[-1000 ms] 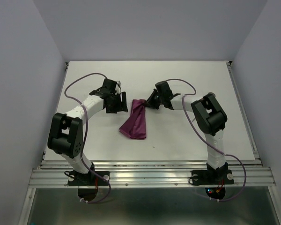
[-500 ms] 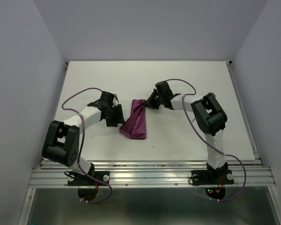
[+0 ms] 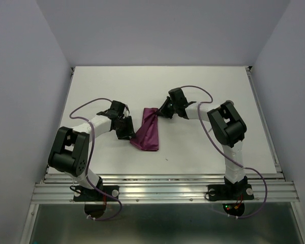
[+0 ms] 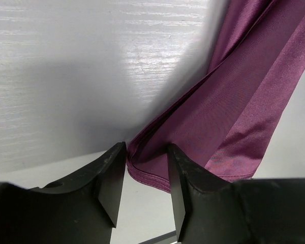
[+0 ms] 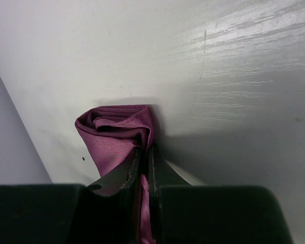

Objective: Fold the napkin into a case and place the utensils inside
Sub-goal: Fold the 2/3-rectangle-folded napkin at the center of the board.

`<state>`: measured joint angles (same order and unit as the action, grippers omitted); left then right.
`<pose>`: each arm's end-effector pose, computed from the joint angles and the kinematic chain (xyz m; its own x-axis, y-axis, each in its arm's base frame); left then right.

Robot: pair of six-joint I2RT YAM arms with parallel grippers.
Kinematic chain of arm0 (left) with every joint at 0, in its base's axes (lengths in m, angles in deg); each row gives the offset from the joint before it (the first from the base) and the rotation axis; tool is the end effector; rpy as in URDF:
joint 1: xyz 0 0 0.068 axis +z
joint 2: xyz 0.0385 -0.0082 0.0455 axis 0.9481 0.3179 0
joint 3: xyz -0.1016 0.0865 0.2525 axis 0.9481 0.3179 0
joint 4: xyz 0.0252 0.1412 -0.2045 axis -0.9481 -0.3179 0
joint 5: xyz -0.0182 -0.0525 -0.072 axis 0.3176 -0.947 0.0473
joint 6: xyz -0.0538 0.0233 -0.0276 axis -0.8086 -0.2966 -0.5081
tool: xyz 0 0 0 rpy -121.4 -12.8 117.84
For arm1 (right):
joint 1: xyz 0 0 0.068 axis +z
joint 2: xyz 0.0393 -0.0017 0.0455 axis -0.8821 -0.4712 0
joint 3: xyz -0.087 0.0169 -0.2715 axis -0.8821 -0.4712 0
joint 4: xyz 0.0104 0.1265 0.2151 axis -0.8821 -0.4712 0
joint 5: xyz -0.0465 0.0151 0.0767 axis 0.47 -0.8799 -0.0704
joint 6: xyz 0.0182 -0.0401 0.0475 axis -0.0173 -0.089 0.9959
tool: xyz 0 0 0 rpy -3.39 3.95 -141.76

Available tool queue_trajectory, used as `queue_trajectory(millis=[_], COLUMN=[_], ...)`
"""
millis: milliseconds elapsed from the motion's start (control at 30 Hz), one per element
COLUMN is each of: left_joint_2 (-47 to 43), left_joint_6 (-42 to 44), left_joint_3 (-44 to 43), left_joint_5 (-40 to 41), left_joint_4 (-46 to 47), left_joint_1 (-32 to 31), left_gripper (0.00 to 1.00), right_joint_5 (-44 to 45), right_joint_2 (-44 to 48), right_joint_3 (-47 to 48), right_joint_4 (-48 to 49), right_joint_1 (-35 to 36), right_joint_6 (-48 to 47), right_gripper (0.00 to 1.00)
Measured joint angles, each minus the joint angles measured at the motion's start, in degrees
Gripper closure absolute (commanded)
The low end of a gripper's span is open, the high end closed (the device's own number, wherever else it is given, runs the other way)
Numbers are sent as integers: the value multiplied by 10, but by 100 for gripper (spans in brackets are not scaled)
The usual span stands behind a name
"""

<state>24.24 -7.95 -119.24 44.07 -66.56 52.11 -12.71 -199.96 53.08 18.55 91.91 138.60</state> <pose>0.2764 -0.1114 0.1781 -0.9225 -0.1241 -0.3655 0.0493 0.9012 -0.4305 0.3973 0.2392 0.1443 -0.8136 0.5061 -0.2862 0.1915 0.6981 0.6899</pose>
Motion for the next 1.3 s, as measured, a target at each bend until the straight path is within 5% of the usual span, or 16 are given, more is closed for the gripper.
queue_trajectory(millis=[233, 400, 1300], left_joint_2=[0, 0, -92], left_joint_6=[0, 0, 14], left_joint_3=[2, 5, -8], left_joint_5=[9, 7, -102], left_joint_4=[-7, -9, -6], left_joint_1=[0, 0, -24], left_gripper=[58, 100, 100], right_joint_5=[2, 3, 22], right_joint_2=[0, 1, 1], right_joint_3=[-1, -3, -5], right_joint_4=[0, 1, 4], right_joint_1=[0, -1, -4], right_joint_6=[5, 11, 57], right_gripper=[99, 99, 99])
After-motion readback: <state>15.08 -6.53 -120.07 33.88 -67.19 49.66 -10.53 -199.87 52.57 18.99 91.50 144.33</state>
